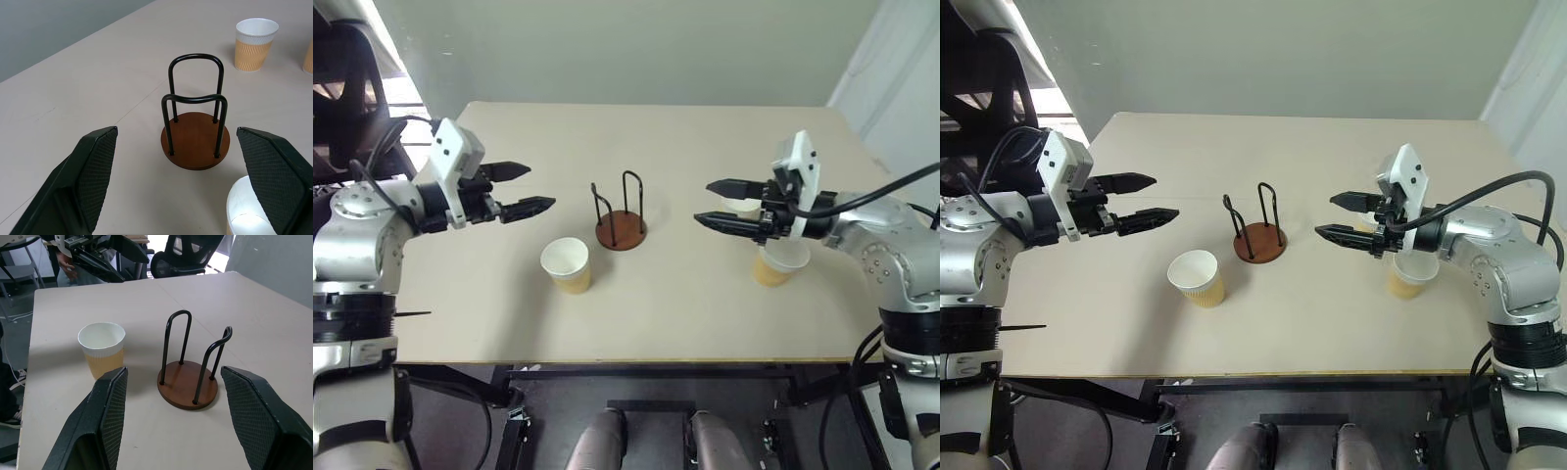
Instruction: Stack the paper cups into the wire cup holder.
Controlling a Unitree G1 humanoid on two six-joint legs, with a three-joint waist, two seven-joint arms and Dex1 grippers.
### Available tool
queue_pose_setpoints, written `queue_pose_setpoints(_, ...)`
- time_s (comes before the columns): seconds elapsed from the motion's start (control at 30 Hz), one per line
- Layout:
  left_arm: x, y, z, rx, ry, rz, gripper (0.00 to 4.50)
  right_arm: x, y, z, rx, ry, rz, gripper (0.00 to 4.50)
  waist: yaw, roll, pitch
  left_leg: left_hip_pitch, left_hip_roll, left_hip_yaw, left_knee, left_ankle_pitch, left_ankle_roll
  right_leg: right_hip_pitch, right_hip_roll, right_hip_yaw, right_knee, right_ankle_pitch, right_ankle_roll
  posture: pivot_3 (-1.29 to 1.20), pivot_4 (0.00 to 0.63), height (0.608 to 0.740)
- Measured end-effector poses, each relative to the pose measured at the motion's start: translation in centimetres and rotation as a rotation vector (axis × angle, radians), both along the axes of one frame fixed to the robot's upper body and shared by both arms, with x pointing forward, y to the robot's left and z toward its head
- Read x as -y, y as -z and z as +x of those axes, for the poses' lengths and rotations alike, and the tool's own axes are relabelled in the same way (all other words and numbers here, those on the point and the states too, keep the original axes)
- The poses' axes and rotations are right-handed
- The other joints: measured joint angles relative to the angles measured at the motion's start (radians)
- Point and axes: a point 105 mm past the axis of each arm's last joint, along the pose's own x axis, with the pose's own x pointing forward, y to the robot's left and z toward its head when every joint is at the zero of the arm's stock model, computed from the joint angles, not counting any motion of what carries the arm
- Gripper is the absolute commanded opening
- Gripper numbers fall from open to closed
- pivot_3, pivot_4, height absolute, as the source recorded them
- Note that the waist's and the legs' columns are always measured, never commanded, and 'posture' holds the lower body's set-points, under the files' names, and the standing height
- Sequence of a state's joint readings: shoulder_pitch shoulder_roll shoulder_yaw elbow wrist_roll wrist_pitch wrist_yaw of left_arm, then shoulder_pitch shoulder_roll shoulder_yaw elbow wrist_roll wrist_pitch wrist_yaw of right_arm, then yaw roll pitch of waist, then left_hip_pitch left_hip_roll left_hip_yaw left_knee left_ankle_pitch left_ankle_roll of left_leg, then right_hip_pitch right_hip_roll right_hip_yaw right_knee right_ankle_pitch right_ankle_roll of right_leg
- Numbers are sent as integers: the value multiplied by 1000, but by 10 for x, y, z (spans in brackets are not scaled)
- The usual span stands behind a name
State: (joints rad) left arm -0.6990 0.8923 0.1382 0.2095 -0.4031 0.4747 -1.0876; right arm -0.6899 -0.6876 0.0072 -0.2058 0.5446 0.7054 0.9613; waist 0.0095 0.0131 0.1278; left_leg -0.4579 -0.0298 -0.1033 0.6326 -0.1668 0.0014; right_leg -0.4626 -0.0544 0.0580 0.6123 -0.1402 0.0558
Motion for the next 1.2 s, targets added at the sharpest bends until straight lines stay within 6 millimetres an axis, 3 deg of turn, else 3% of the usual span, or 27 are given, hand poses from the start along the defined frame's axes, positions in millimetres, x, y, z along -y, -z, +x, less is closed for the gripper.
queue_pose_setpoints(0.47, -23, 34, 10, -40, -89, 97, 4167, -3, 7, 9, 8, 21, -5, 3060, 1, 0, 0, 0, 0, 0, 0, 0, 0, 0, 0, 0, 0, 0, -1, 0, 150, 740)
queue_pose_setpoints(1.2, -20, 28, 19, 9, -107, 76, 4167, -26, 18, 21, 6, 17, -9, 3060, 0, 0, 0, 0, 0, 0, 0, 0, 0, 0, 0, -1, 1, 1, -1, 0, 150, 740)
